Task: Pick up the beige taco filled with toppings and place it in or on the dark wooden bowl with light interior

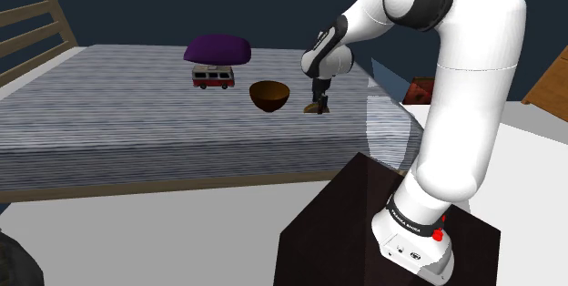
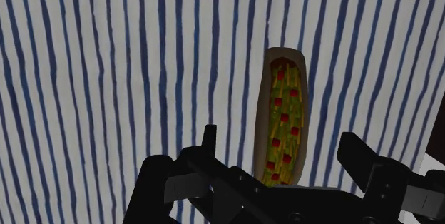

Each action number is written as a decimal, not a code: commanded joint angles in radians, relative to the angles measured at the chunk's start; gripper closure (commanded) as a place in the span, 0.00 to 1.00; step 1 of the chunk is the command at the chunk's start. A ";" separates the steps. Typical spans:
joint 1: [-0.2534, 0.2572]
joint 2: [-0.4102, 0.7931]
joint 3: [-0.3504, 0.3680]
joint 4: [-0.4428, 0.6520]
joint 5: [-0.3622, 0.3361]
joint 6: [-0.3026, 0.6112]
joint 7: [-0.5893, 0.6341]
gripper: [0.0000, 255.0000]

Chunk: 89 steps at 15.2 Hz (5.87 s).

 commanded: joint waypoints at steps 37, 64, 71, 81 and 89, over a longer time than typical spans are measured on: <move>0.045 -0.223 -0.050 0.086 -0.162 -0.281 0.102 1.00; 0.164 0.094 0.090 0.660 -0.050 -0.573 0.341 1.00; 0.163 0.118 0.096 0.599 -0.039 -0.490 0.338 1.00; 0.159 0.154 0.104 0.550 -0.024 -0.407 0.332 1.00; 0.159 0.154 0.104 0.550 -0.024 -0.407 0.332 0.00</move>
